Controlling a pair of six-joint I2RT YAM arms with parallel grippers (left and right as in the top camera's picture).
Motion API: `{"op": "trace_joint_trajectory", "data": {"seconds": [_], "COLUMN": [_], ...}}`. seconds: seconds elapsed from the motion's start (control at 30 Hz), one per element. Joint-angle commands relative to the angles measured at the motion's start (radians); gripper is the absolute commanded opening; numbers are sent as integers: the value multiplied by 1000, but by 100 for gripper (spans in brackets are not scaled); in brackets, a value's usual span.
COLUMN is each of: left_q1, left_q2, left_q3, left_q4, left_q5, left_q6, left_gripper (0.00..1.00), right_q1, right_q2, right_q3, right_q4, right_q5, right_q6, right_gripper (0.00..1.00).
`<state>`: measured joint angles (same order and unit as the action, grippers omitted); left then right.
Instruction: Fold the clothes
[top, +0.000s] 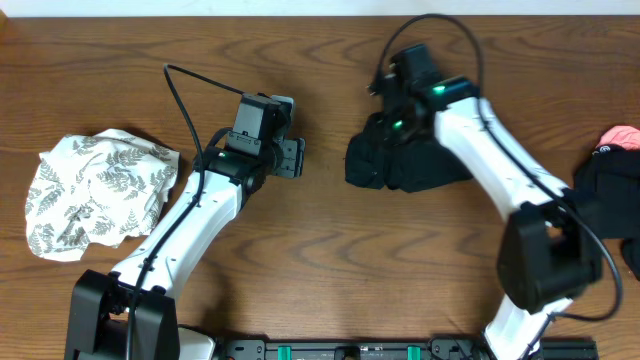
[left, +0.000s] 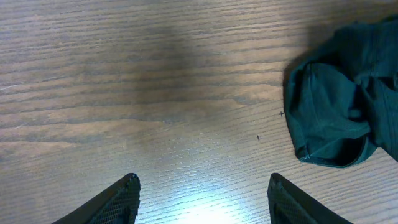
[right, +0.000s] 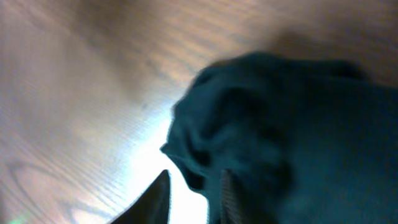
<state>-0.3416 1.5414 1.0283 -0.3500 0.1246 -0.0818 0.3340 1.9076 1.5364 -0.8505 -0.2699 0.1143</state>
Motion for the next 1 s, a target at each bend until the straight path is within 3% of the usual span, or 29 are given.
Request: {"op": "trace_joint_trajectory", "data": {"seconds": [0.0,0.07,0.37,0.7,0.97], "left_q1": [0,0,0,0,0], "left_q2": [-16,-16,-16,-21,-36], "left_q3": [18,18,18,18,18], "left_q4": [-5,-5,-5,-5,-8], "left_q5": [-1,-1,-1,-1,56], "left_q6": [-9,-9,-9,-9,-10], "left_gripper": [66,66,66,66,66], "right_q1": [-82,-113,-73,52,-39], "right_q2": [-41,-30,101,146,137], "right_q3": [10,6,2,3,8], "right_q4": [-10,-13,-24,83,120], "right_q5": [30,30,21,-171,-259], "right_q6": [22,39,109,64,64], "right_gripper": [9,1,1,1,1]}}
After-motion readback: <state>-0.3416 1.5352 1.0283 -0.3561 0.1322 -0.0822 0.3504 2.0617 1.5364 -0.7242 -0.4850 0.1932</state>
